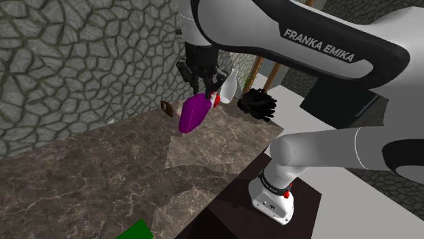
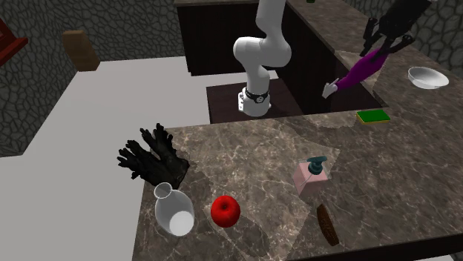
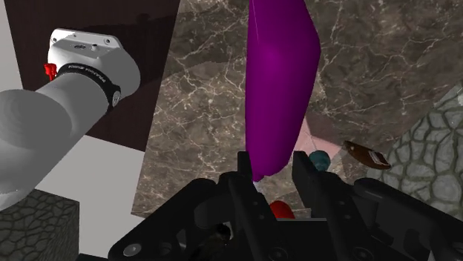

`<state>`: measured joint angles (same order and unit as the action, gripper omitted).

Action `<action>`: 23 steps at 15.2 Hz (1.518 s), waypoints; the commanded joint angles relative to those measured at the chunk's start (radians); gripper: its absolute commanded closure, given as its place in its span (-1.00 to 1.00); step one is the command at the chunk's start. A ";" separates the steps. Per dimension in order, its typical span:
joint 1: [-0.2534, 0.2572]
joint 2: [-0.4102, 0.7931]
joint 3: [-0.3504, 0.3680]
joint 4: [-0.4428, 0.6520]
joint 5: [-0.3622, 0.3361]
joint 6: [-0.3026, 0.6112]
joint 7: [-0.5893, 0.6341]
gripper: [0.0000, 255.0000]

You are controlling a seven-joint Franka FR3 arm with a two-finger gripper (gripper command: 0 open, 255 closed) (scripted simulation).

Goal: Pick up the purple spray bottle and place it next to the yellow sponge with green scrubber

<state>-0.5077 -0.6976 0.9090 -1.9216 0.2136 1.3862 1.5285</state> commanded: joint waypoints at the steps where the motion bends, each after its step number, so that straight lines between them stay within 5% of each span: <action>1: -0.031 0.033 0.070 0.069 0.011 -0.023 0.056 1.00; 5: -0.121 0.093 0.231 0.204 0.028 -0.058 0.162 1.00; 9: -0.280 0.136 0.444 0.367 0.047 -0.103 0.260 1.00; 23: -0.204 0.080 0.432 0.145 0.096 0.072 0.257 1.00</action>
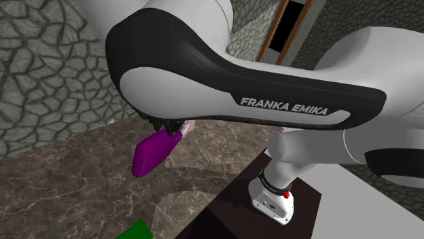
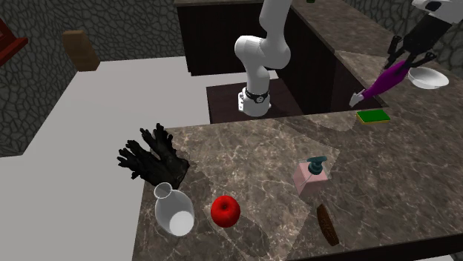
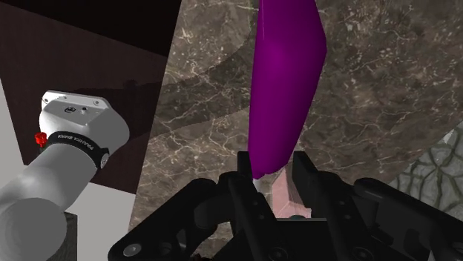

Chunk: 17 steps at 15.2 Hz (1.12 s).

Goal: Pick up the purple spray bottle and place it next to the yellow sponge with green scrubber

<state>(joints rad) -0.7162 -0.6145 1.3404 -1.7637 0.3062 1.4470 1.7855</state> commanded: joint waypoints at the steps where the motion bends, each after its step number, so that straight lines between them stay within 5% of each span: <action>1: 0.007 -0.006 0.003 -0.027 0.007 0.023 0.001 1.00; 17: 0.009 -0.045 0.084 -0.210 0.069 0.211 0.004 1.00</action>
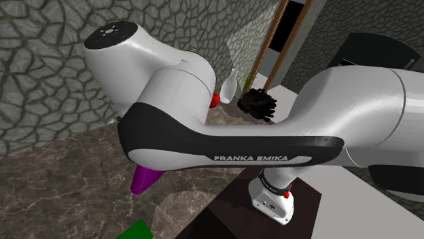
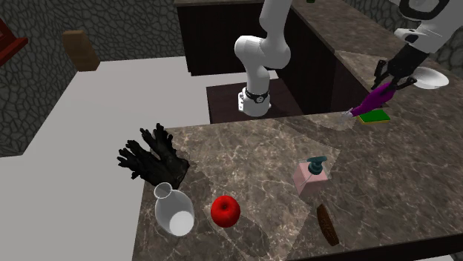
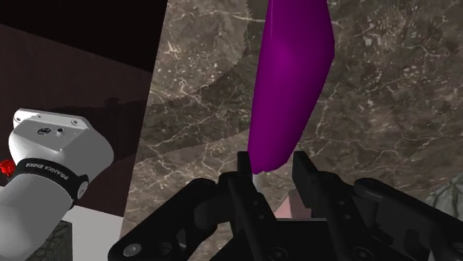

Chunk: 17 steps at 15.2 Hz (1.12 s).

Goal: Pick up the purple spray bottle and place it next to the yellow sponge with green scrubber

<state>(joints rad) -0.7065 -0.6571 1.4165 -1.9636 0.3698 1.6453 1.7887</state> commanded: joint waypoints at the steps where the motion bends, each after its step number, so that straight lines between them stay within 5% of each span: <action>1: -0.003 -0.004 0.015 -0.020 0.009 0.024 0.001 1.00; 17: -0.075 -0.038 0.169 -0.142 0.087 0.202 -0.001 1.00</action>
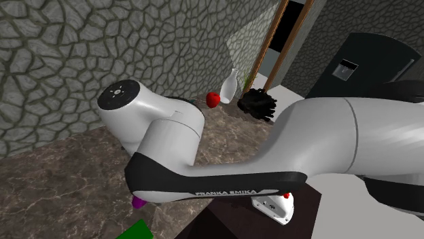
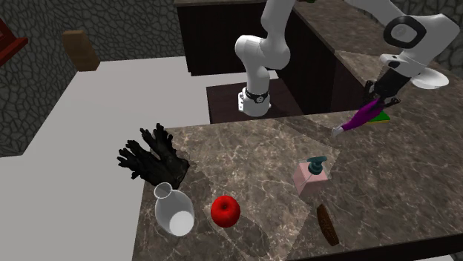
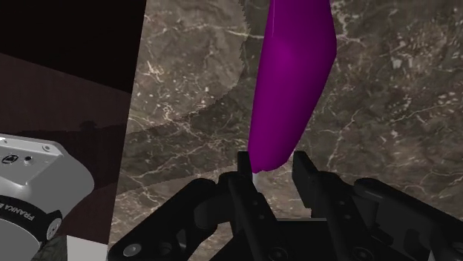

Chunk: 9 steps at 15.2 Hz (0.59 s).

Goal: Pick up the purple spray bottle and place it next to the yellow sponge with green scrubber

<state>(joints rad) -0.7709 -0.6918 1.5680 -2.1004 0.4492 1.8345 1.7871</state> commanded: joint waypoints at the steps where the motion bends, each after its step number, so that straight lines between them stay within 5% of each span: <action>1: -0.017 -0.006 0.029 -0.010 0.013 0.024 0.000 1.00; 9: -0.075 -0.032 0.126 -0.048 0.063 0.108 -0.007 1.00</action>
<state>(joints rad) -0.8346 -0.7195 1.6782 -2.1449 0.5050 1.9298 1.7817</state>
